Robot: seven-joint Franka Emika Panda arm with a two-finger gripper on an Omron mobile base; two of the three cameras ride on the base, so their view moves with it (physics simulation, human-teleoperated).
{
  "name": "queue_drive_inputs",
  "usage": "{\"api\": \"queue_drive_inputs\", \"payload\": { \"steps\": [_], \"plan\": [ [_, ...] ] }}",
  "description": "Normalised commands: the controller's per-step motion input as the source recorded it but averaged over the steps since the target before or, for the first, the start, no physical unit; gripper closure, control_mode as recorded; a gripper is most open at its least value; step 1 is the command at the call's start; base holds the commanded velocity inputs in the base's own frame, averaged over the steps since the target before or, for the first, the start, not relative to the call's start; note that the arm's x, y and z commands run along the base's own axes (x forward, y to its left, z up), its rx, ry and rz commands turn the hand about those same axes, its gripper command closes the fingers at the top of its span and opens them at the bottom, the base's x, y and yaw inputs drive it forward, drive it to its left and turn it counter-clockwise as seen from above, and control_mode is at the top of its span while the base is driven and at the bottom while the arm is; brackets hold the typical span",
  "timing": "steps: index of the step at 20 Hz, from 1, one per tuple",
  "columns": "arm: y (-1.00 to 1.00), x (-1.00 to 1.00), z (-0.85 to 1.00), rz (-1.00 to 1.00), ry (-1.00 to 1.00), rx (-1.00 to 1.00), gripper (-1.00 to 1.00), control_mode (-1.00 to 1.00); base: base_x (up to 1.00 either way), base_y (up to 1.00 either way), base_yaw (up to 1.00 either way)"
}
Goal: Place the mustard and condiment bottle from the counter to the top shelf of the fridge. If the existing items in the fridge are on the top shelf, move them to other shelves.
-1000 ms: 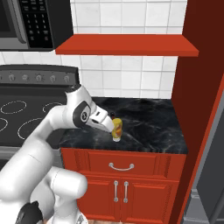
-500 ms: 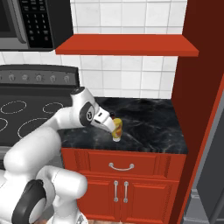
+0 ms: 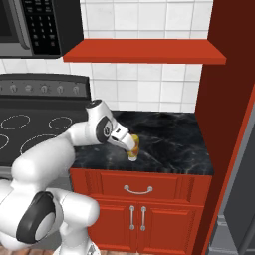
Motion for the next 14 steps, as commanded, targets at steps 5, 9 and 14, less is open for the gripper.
{"api": "queue_drive_inputs", "payload": {
  "steps": [5, 9, 14],
  "plan": [
    [-0.01, 0.19, -0.03, 0.00, 0.00, 0.00, -1.00, -1.00, 0.00, 0.00, 0.00],
    [0.00, 0.28, -0.09, 0.00, 0.00, 0.00, -1.00, -1.00, 0.00, 0.00, 0.00],
    [0.00, 0.20, -0.07, 0.00, 0.00, 0.00, -1.00, -1.00, 0.00, 0.00, 0.00]
  ]
}}
